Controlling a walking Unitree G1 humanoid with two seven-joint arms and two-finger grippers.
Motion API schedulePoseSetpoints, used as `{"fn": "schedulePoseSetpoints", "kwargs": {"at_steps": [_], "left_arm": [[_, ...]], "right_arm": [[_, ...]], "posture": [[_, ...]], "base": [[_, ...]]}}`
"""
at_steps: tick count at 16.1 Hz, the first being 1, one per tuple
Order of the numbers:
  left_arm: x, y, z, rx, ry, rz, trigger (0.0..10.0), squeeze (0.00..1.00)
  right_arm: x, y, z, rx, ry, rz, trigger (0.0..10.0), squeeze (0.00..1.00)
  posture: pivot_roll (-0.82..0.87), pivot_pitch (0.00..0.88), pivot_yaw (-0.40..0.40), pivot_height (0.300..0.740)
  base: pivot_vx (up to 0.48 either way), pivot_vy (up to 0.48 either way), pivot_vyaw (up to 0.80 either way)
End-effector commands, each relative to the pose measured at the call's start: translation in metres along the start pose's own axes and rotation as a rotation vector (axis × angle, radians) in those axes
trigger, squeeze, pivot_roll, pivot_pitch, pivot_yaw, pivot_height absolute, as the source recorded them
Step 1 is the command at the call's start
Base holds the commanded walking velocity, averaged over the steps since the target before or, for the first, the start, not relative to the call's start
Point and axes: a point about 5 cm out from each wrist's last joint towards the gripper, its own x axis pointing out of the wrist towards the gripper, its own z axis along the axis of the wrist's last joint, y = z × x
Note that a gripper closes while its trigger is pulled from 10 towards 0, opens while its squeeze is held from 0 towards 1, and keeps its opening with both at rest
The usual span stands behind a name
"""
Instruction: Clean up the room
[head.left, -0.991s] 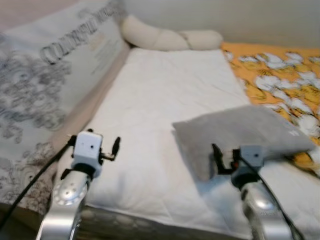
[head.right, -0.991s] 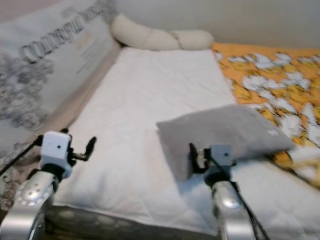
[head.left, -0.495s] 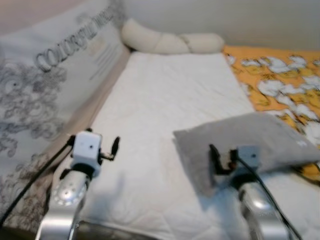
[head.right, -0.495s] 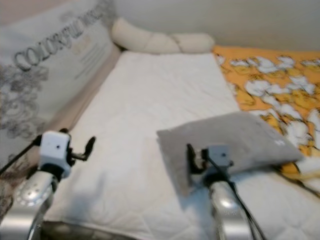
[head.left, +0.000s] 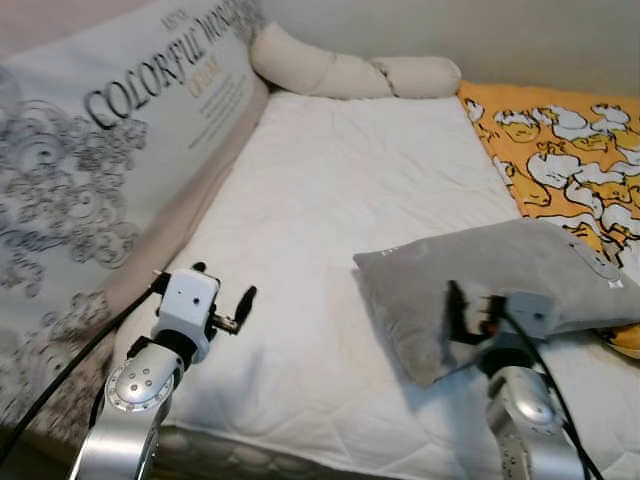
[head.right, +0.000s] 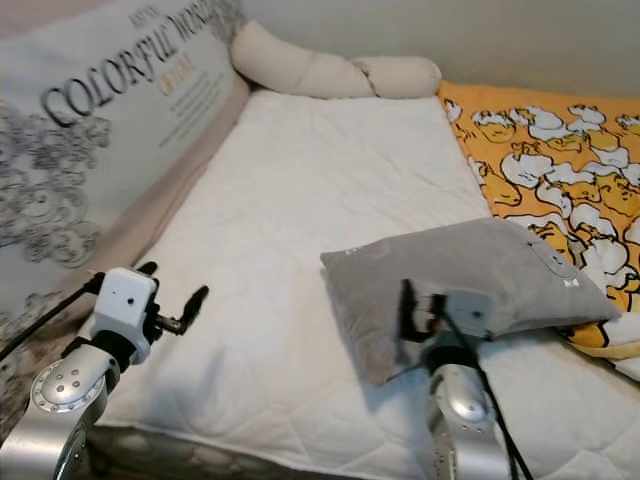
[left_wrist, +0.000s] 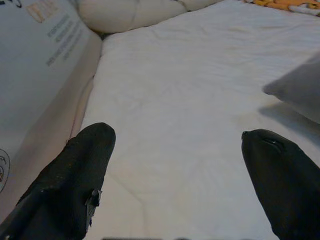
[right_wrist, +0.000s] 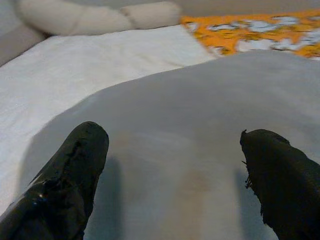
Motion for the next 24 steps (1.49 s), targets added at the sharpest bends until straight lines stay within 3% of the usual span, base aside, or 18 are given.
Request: {"fn": "schedulePoseSetpoints", "kwargs": {"at_steps": [1,5,10,13,14,16,19,20,22,23,24], "left_arm": [[0.002,-0.002,0.002,0.018,-0.004,-0.058,10.0,0.0],[0.005,-0.001,0.009,0.075,-0.022,-0.237,10.0,0.0],[0.011,0.003,0.023,0.126,-0.051,-0.36,10.0,0.0],[0.011,-0.003,0.027,0.131,-0.064,-0.425,10.0,0.0],[0.011,-0.004,0.027,0.131,-0.065,-0.437,10.0,0.0],[0.009,-0.009,0.028,0.124,-0.065,-0.487,10.0,0.0],[0.006,-0.008,0.029,0.121,-0.055,-0.526,10.0,0.0],[0.005,-0.007,0.028,0.123,-0.047,-0.532,10.0,0.0],[0.005,-0.007,0.027,0.126,-0.043,-0.538,10.0,0.0],[0.006,-0.008,0.027,0.125,-0.042,-0.541,10.0,0.0],[0.006,-0.008,0.028,0.127,-0.042,-0.544,10.0,0.0]], "right_arm": [[0.003,-0.014,0.004,0.049,-0.02,-0.094,10.0,1.0],[0.011,-0.043,-0.004,0.155,0.033,-0.212,10.0,1.0],[0.017,-0.063,-0.018,0.53,0.126,-0.26,10.0,1.0],[0.026,-0.063,-0.022,0.797,0.09,-0.156,10.0,1.0],[0.028,-0.063,-0.023,0.835,0.087,-0.137,10.0,1.0],[0.038,-0.061,-0.02,1.043,0.031,-0.026,10.0,1.0],[0.047,-0.059,-0.018,1.137,0.008,0.096,10.0,1.0],[0.052,-0.059,-0.023,1.137,0.051,0.092,10.0,0.0],[0.058,-0.061,-0.032,1.09,0.139,-0.015,10.0,0.0],[0.061,-0.062,-0.035,1.037,0.159,-0.045,0.0,0.0],[0.063,-0.063,-0.035,1.037,0.163,-0.057,0.0,0.0]], "posture": [[0.05,0.0,0.022,0.74],[0.04,0.0,0.034,0.74],[0.04,0.0,0.04,0.74],[0.04,0.0,0.046,0.74],[0.05,0.0,0.047,0.74],[0.06,0.0,0.045,0.74],[0.07,0.0,0.035,0.74],[0.07,0.0,0.038,0.74],[0.07,0.0,0.041,0.74],[0.07,0.0,0.041,0.74],[0.07,0.0,0.038,0.74]], "base": [[0.0,0.0,0.0],[0.0,0.0,0.0],[0.0,0.0,0.0],[0.0,0.0,0.0],[0.0,0.0,0.0],[0.0,0.0,0.0],[0.0,0.0,0.0],[0.0,0.0,0.0],[0.0,0.0,0.0],[0.0,0.0,0.0],[0.0,0.0,0.0]]}}
